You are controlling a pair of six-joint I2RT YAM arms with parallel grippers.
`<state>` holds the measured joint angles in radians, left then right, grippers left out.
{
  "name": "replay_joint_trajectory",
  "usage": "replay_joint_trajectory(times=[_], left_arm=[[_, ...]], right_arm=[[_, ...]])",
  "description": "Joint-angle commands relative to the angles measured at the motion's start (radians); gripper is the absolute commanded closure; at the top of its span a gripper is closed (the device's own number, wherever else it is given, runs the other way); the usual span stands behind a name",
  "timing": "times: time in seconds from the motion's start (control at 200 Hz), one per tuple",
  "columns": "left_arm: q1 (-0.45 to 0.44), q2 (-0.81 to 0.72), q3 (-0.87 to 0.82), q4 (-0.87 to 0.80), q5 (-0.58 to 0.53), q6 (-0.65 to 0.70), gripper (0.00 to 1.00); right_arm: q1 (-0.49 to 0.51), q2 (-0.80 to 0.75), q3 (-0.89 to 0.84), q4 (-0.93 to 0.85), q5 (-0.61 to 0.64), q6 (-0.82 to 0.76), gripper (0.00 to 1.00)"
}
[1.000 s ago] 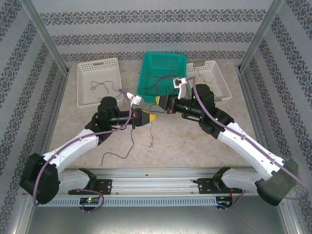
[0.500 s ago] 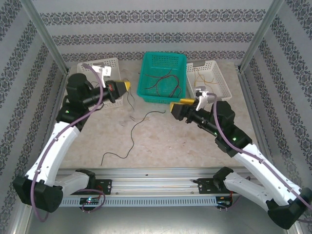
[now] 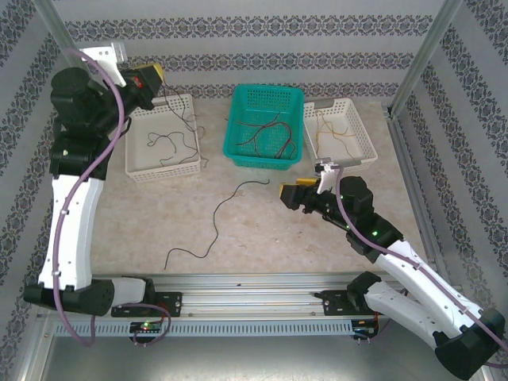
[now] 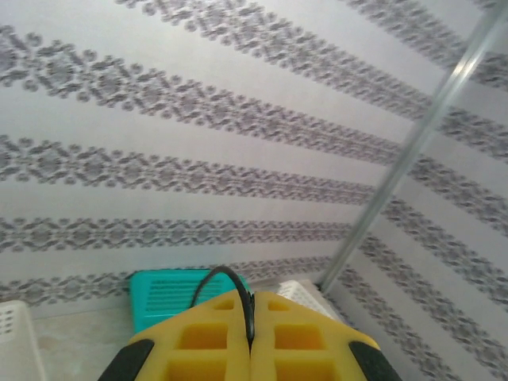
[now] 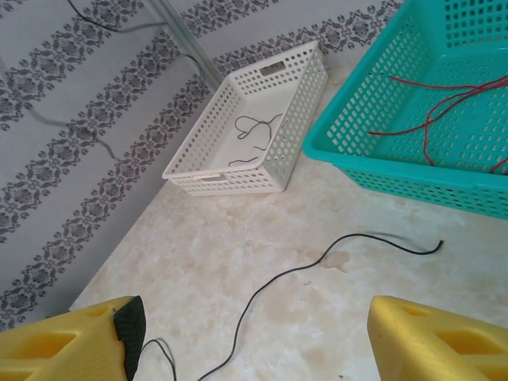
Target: Untangle the cables
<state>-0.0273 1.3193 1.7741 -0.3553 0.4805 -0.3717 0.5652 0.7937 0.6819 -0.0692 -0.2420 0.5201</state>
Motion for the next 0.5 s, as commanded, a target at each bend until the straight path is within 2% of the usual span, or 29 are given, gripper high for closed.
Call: replay_joint_trajectory(times=[0.0,0.235,0.495], left_arm=[[0.039,0.064,0.044,-0.039,-0.064,0.038,1.0],[0.06,0.151,0.012,0.0,-0.195,0.065,1.0],[0.085,0.197,-0.137,0.079,-0.245,0.087,1.0]], right_arm=[[0.005,-0.012,-0.027,0.031,-0.045,-0.004,0.25],[0.018,-0.063,-0.065,0.012,-0.068,-0.018,0.25],[0.06,-0.07,-0.121,0.03,-0.071,-0.011,0.25]])
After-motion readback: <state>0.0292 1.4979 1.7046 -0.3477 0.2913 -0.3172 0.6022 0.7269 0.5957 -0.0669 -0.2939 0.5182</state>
